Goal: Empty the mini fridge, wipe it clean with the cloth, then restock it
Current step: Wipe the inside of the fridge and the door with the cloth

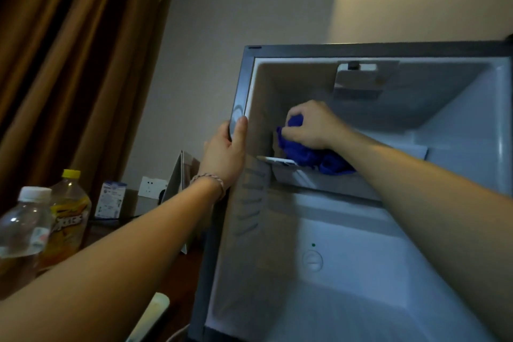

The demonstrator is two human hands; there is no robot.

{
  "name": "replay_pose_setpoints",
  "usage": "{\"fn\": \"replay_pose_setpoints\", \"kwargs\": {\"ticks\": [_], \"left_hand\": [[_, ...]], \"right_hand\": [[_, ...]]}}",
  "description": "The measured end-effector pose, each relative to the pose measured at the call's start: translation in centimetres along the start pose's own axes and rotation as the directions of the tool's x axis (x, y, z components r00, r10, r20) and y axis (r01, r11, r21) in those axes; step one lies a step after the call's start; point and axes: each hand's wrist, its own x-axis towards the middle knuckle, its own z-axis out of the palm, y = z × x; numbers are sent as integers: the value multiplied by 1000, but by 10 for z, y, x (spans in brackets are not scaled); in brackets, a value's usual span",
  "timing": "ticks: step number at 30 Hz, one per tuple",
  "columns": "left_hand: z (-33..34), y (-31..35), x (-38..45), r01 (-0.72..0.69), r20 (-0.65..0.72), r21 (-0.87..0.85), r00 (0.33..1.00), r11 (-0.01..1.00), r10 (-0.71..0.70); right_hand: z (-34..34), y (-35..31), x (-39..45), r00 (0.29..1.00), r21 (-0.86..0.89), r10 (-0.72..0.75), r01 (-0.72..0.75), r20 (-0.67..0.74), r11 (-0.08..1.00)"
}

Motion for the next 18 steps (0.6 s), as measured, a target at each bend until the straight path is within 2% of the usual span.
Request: {"fn": "replay_pose_setpoints", "kwargs": {"ticks": [2, 5, 8, 14, 16, 18], "left_hand": [[1, -1, -1, 14, -4, 10, 1000, 1000, -14], [3, -3, 0, 16, 0, -5, 1000, 1000, -16], [2, -5, 2, 17, 24, 0, 1000, 1000, -17], [1, -11, 4, -33, -2, -15, 999, 999, 33], [0, -11, 5, -50, -4, 15, 999, 999, 50], [0, -12, 4, -48, 3, 42, 999, 998, 47]], "right_hand": [[8, 3, -6, 996, 16, -30, 29, 85, 999], [9, 2, 0, 992, 53, -63, 57, 109, 997], [13, 2, 9, 986, 5, -67, 67, 154, 998], [15, 9, -5, 998, -71, -47, 50, 39, 996], [11, 15, -16, 991, 18, -46, 44, 122, 999], [14, 19, -22, 976, 67, -118, 107, 181, 992]]}}
